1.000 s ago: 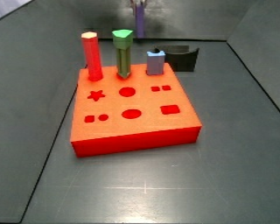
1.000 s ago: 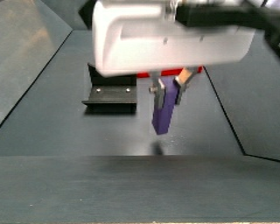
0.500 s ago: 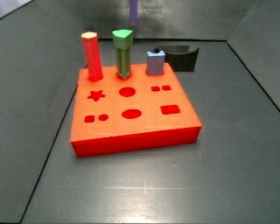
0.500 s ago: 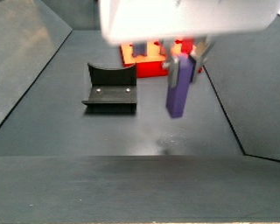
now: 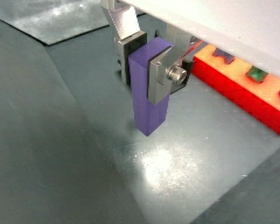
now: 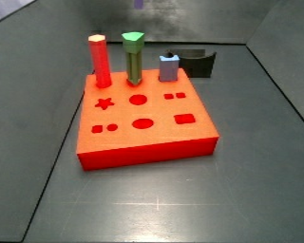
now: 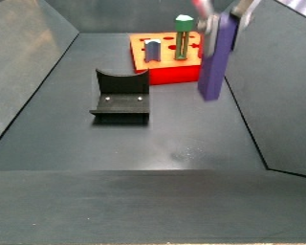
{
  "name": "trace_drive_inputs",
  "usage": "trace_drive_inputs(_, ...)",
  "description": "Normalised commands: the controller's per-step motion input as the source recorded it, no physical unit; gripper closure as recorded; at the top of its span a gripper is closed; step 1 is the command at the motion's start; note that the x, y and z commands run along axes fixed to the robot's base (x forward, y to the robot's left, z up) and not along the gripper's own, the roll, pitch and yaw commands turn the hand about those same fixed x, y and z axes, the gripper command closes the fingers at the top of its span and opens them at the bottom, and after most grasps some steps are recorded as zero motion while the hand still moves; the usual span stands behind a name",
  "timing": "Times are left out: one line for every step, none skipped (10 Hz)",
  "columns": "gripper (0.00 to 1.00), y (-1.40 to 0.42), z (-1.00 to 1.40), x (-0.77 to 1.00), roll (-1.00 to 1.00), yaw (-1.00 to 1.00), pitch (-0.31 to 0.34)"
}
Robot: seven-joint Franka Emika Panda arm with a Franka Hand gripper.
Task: Pick up the rectangle object. Move up. Move to above the board. Insert the rectangle object.
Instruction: Move to above the board.
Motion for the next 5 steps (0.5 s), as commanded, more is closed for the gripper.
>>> trace_drive_inputs(1.00, -0.03, 0.93, -0.11, 0.07, 0.02, 0.062)
trace_drive_inputs(1.00, -0.02, 0.77, -0.07, 0.07, 0.02, 0.064)
trace_drive_inputs(1.00, -0.02, 0.60, -0.03, 0.07, 0.02, 0.076)
trace_drive_inputs(1.00, -0.01, 0.43, -0.01, 0.06, 0.02, 0.087)
trace_drive_inputs(1.00, -0.01, 0.27, 0.00, 0.05, 0.02, 0.096)
